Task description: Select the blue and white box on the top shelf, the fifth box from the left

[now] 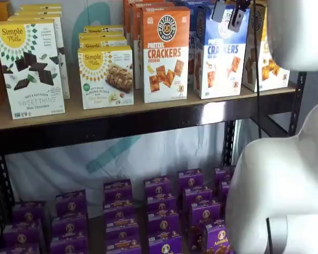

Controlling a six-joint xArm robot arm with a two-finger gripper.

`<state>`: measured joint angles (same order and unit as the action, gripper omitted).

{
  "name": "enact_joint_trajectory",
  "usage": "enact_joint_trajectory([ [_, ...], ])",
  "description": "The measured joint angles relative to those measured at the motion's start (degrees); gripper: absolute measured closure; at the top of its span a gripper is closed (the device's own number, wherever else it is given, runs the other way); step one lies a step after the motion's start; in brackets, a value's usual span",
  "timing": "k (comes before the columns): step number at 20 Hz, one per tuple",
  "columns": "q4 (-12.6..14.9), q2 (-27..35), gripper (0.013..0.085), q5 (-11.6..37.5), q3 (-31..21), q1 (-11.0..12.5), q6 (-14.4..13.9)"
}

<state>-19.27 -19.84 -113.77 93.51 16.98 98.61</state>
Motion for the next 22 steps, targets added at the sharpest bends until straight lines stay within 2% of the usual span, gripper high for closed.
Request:
enact_joint_trajectory([
  [3,4.91,-0.6,0.013,-0.57,-0.55,-2.63,-0.3],
  [6,4.97,-2.06,0.013,0.06,-2.52,-2.77,-0.38],
  [8,2.56,-2.57,0.013,-0.14,-3.19,-1.68,-0.42],
  [10,-1.0,-3.57,0.013,0.98,-4.4,-0.15,-0.45],
  [16,-10.19,-7.39,0.013,9.03,-9.03,3.16,-1.01],
  [18,-11.84,-9.14,0.013,14.04,-11.36,3.27,-1.22],
  [20,-12.33,-9.98,0.013,18.56,-12.69,2.82,-1.38],
  [22,-12.58,-9.64,0.013,20.91,-12.63,2.64,-1.42],
])
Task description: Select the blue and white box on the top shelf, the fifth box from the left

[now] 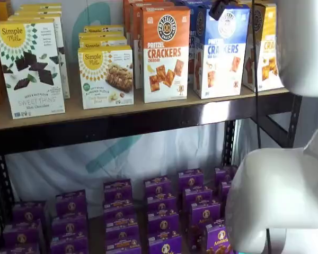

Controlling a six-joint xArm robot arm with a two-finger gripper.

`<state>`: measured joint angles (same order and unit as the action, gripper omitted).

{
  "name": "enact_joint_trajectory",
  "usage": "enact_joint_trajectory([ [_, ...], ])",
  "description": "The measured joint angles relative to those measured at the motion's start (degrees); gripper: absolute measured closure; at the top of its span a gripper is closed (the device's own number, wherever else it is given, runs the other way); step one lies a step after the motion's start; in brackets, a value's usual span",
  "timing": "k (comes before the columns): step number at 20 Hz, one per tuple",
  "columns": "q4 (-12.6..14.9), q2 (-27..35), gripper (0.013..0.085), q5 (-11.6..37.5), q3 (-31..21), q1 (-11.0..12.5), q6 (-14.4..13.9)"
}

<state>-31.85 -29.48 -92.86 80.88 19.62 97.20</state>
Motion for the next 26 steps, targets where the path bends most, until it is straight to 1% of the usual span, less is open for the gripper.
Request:
enact_joint_trajectory([
  [3,0.04,0.79,0.013,3.54,0.17,-0.32,0.24],
  [5,0.98,1.95,0.013,5.11,0.96,-0.64,0.66],
  [9,3.47,5.94,0.013,5.81,3.92,-0.68,2.27],
  [11,4.3,7.47,0.013,6.39,4.64,-0.52,3.16],
  [20,6.86,12.09,0.013,5.65,7.41,-0.13,5.2],
  [26,9.79,15.78,0.013,0.34,12.24,-0.73,4.94],
])
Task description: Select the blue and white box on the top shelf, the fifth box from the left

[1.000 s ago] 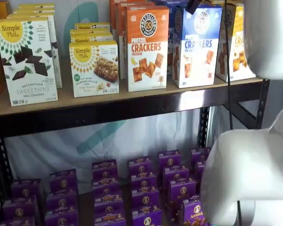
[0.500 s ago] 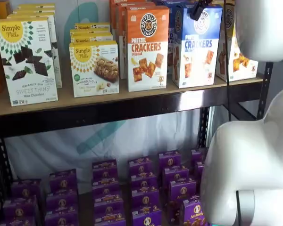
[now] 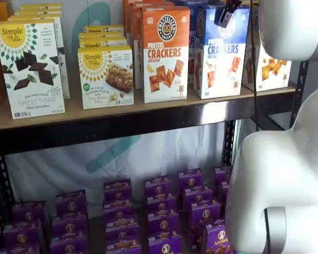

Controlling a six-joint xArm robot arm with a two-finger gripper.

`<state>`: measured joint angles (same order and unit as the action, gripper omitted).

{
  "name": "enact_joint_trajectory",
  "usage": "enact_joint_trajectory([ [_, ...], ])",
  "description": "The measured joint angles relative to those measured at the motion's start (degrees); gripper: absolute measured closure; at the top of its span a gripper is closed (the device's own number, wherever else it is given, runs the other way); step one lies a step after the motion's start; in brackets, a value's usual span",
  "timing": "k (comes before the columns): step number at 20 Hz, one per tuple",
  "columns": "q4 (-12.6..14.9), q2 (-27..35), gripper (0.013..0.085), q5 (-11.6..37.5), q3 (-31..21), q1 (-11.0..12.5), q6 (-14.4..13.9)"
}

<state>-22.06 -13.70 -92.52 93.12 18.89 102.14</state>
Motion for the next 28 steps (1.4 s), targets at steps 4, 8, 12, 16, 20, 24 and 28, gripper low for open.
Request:
enact_joint_trajectory([
  [4,2.68,2.06,0.013,-4.25,3.26,-1.3,-0.87],
  [8,5.78,3.35,0.013,-7.26,5.21,-2.98,-1.7],
  [12,7.14,3.58,0.013,-8.29,5.3,-3.88,-2.14],
  [16,7.01,2.98,0.013,-7.58,4.2,-4.03,-2.24],
  [20,6.56,2.69,0.021,-7.2,3.75,-3.92,-2.25],
  [24,6.35,2.67,0.029,-7.19,3.89,-3.84,-2.28],
  [28,6.73,2.56,0.029,-7.05,3.87,-3.93,-2.25],
])
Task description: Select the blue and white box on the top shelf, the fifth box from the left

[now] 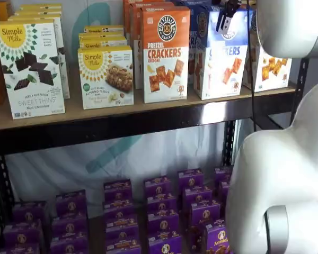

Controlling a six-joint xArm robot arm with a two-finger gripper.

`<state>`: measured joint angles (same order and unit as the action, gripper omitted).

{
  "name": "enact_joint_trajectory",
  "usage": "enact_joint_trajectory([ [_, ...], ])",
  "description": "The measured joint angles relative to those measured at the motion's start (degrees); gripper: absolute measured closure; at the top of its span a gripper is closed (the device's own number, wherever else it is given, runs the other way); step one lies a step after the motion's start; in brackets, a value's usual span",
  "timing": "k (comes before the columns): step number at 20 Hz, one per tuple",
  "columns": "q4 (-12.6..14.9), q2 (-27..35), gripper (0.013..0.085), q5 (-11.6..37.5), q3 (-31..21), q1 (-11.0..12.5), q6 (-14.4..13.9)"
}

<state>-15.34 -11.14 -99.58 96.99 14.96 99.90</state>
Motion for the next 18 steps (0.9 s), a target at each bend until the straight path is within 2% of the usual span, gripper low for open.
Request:
enact_joint_trajectory([
  [5,-0.27,-0.18,0.029,0.01,-0.07,0.25,0.13],
  [8,-0.33,-0.39,0.037,-0.01,-0.23,0.33,0.19],
  [18,-0.17,-1.38,0.037,-1.2,-0.75,0.42,0.18],
])
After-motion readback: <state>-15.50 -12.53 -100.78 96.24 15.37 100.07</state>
